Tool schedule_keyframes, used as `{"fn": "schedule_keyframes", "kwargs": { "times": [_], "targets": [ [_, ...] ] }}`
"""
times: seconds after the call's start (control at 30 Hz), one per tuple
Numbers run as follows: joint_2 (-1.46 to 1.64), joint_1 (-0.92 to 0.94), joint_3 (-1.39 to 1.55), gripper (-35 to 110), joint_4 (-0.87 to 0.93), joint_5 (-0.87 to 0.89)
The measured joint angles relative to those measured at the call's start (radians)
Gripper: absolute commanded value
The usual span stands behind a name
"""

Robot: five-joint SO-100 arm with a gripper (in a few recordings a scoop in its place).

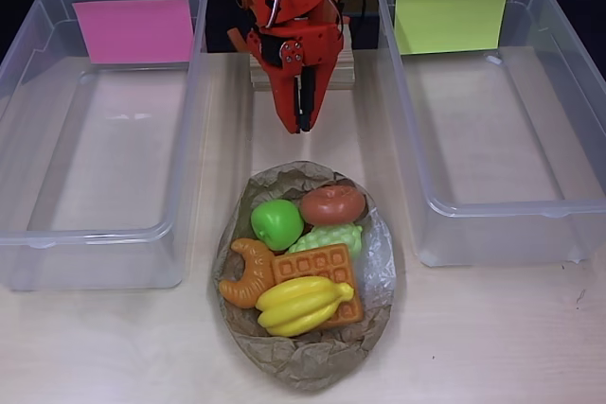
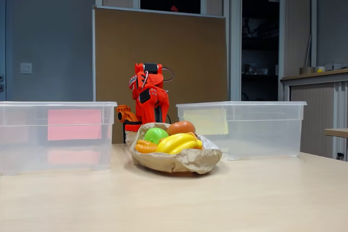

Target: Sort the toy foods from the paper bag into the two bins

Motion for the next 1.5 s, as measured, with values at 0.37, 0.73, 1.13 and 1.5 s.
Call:
{"fn": "schedule_keyframes", "kwargs": {
  "times": [0.37, 0.73, 1.13, 1.5],
  "targets": [
    [-0.002, 0.0, 0.0, 1, 0.0, 0.0],
    [-0.002, 0.0, 0.0, 1, 0.0, 0.0],
    [-0.002, 0.0, 0.0, 1, -0.003, 0.0],
    [-0.002, -0.002, -0.009, 11, -0.066, -0.227]
  ]
}}
